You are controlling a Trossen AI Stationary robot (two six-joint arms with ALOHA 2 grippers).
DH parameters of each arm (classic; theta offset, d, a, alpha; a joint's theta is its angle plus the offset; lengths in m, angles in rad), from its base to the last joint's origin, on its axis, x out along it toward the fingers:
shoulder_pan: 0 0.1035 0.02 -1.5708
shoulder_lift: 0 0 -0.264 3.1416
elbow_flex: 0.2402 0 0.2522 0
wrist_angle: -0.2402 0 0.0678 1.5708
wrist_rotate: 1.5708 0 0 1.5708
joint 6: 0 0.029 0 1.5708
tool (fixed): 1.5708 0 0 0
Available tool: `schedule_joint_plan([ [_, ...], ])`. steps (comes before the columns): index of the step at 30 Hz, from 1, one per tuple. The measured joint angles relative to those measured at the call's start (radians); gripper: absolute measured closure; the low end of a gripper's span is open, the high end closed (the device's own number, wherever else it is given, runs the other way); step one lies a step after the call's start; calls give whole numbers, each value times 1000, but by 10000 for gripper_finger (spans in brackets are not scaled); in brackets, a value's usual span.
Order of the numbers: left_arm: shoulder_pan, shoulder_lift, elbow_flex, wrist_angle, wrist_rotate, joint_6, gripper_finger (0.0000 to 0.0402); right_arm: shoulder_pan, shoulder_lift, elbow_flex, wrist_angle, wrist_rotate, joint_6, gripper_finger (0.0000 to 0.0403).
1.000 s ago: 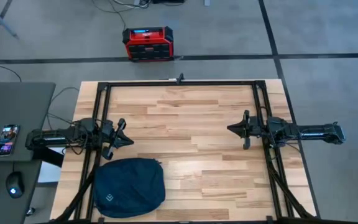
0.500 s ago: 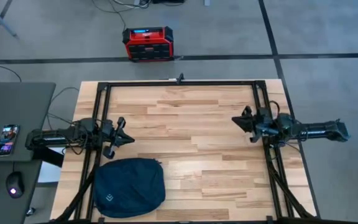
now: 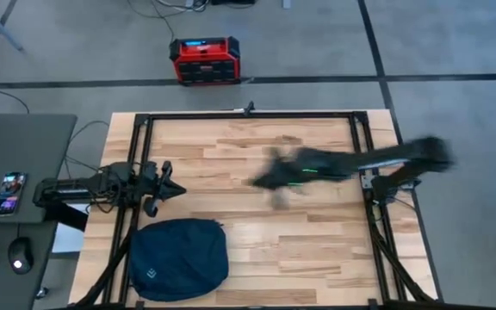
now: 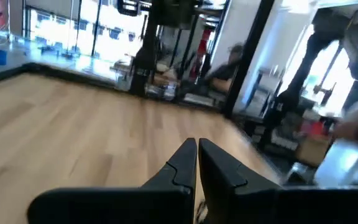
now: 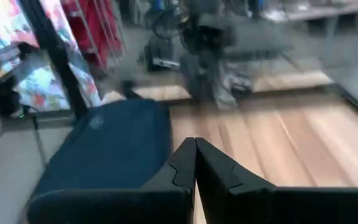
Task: Unpack backpack
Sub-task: Open the backpack
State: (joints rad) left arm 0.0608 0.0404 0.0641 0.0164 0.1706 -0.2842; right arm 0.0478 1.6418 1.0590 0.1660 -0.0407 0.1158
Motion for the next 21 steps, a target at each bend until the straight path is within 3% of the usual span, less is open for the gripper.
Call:
schedule_joint_plan([
  [2,0,3,-4,-11,0,-14,399,-1,103,-55,-258,-24,6,402],
  [3,0,6,0,-5,-1,-16,399,-1,192,-56,-285,-25,-3,402],
  [4,0,4,0,-13,0,-14,399,1,224,-56,-151,-25,-14,403],
  [6,0,4,2,-20,1,4,399,-3,206,62,-94,-11,-9,403],
  [9,0,4,1,-42,1,14,399,-6,88,67,-99,-26,21,403],
  [21,1,-2,3,-67,-6,38,399,-8,104,54,-113,-18,42,403],
])
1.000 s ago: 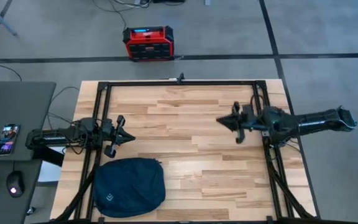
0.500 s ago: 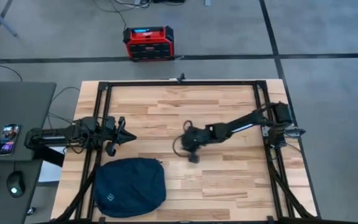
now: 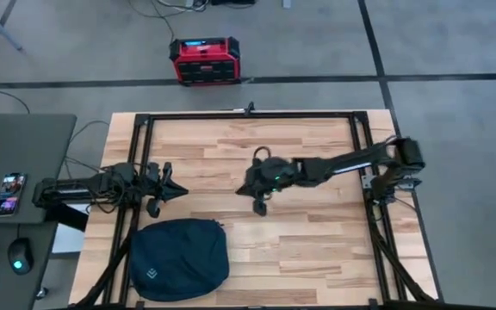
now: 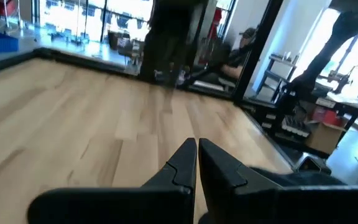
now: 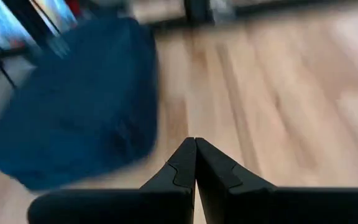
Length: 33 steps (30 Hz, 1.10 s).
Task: Unpack backpack
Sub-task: Open the backpack
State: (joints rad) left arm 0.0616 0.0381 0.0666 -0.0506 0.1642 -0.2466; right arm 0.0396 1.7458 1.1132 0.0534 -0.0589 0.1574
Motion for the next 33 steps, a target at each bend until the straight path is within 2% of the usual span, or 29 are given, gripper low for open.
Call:
schedule_joint_plan([
  [33,0,-7,2,-11,1,-11,399,4,-2,0,8,0,0,403],
])
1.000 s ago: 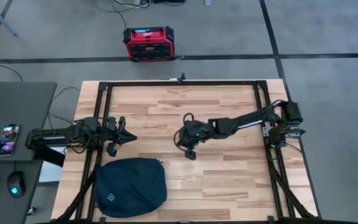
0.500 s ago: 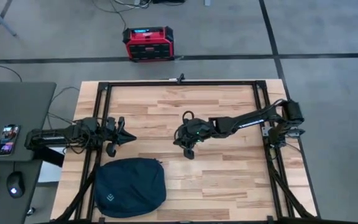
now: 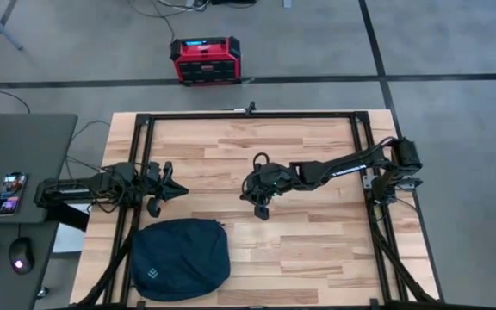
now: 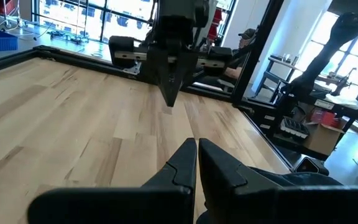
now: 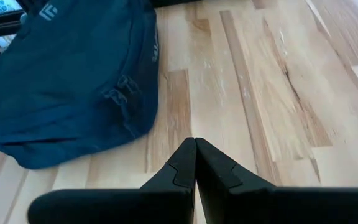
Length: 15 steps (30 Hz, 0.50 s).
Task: Unpack backpack
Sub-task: Open the backpack
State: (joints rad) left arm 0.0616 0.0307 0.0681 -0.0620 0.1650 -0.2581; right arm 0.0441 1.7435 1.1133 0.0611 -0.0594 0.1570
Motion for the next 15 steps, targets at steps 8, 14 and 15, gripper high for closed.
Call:
schedule_joint_plan([
  [8,0,0,0,-4,14,-43,399,64,203,-5,88,13,-8,350],
  [14,0,2,7,-70,13,-45,399,57,285,8,362,43,17,277],
  [15,0,4,7,-72,14,-41,399,59,297,17,362,42,12,265],
])
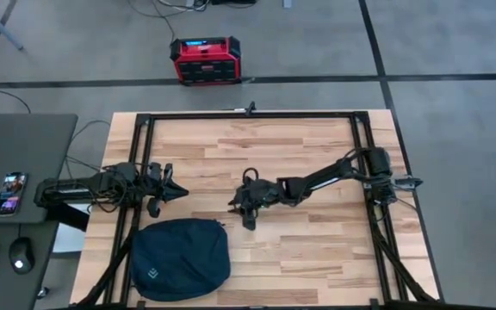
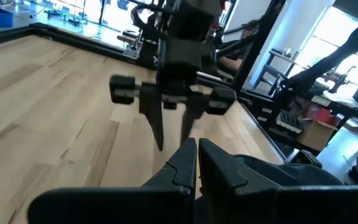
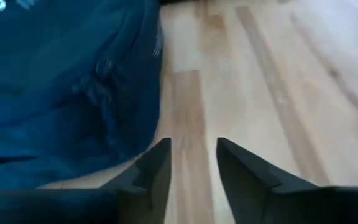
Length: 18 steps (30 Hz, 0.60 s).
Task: Unpack backpack
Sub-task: Open the backpack
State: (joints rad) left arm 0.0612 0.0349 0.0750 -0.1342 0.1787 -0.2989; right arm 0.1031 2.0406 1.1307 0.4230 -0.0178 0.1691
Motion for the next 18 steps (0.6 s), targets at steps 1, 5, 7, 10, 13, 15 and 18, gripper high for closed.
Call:
schedule_joint_plan([
  [1,0,2,0,-1,0,3,399,2,13,12,-3,-4,-3,254],
  [5,0,3,-1,4,0,5,399,18,63,84,26,-18,-52,222],
  [7,0,2,-2,8,0,6,399,24,85,124,25,-23,-105,214],
  [10,0,3,-3,11,0,5,399,30,106,175,19,-32,-121,210],
  [13,0,3,-4,18,1,4,399,29,108,201,-28,-49,-118,212],
  [15,0,3,-4,18,1,4,399,31,108,202,-50,-51,-126,216],
  [18,0,3,-5,19,1,3,399,38,109,202,-58,-59,-140,227],
])
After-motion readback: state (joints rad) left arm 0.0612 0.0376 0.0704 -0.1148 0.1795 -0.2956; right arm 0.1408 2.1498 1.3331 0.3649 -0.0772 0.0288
